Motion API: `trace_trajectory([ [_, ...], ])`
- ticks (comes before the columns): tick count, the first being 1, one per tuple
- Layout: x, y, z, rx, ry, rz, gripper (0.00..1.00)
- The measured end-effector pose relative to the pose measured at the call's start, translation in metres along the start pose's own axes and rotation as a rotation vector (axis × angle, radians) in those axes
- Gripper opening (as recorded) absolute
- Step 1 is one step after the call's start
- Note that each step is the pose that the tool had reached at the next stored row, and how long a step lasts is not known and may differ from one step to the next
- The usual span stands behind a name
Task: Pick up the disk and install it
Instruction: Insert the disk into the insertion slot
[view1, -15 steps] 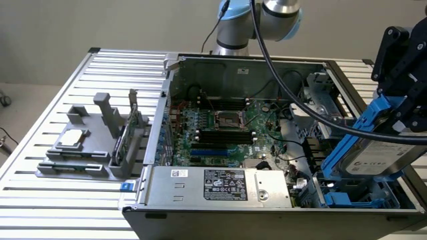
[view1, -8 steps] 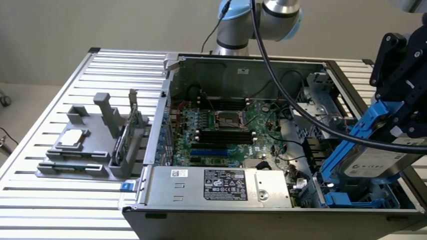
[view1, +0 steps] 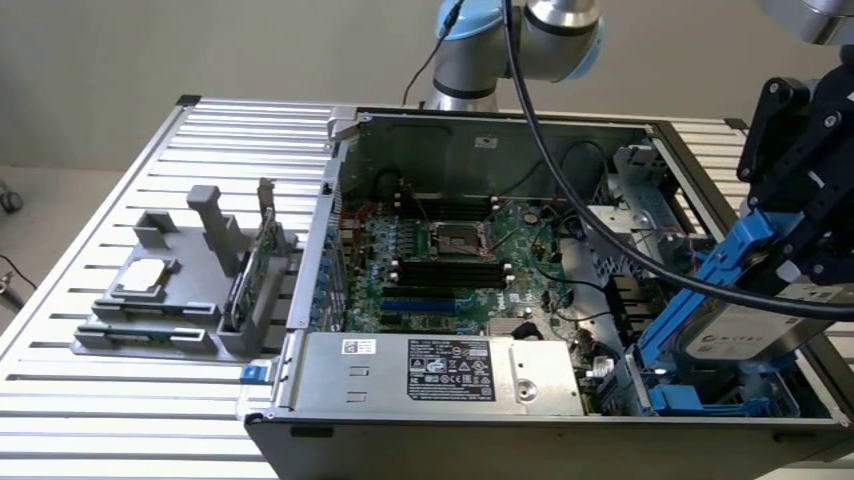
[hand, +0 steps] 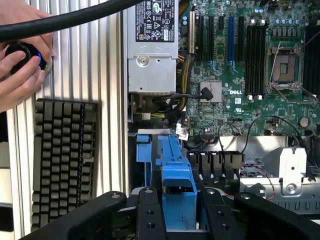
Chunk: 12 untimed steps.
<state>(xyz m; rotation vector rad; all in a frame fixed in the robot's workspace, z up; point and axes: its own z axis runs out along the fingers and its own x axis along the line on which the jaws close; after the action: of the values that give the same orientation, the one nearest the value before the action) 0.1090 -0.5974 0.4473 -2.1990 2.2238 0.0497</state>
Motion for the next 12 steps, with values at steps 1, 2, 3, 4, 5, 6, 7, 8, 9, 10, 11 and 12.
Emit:
trace_trajectory([
  [1, 0.0004, -0.0002, 0.0004, -0.0016, -0.0002, 0.000, 0.33],
  [2, 0.0010, -0.0005, 0.0008, -0.0036, 0.0000, 0.000, 0.33],
  [3, 0.0016, -0.0010, 0.0013, -0.0056, 0.0000, 0.000, 0.33],
  [4, 0.0021, -0.0015, 0.0017, -0.0072, -0.0003, 0.000, 0.33],
  [5, 0.0026, -0.0020, 0.0020, -0.0083, -0.0006, 0.000, 0.33],
  [6, 0.0030, -0.0023, 0.0021, -0.0090, -0.0009, 0.000, 0.33],
  [7, 0.0033, -0.0024, 0.0022, -0.0091, -0.0016, 0.000, 0.33],
  [8, 0.0037, -0.0026, 0.0024, -0.0093, -0.0021, 0.000, 0.33],
  [9, 0.0039, -0.0027, 0.0027, -0.0093, -0.0027, 0.000, 0.33],
  [10, 0.0039, -0.0027, 0.0029, -0.0093, -0.0027, 0.000, 0.33],
  [11, 0.0039, -0.0028, 0.0032, -0.0093, -0.0027, -0.001, 0.33],
  [12, 0.0040, -0.0028, 0.0037, -0.0093, -0.0028, -0.002, 0.33],
])
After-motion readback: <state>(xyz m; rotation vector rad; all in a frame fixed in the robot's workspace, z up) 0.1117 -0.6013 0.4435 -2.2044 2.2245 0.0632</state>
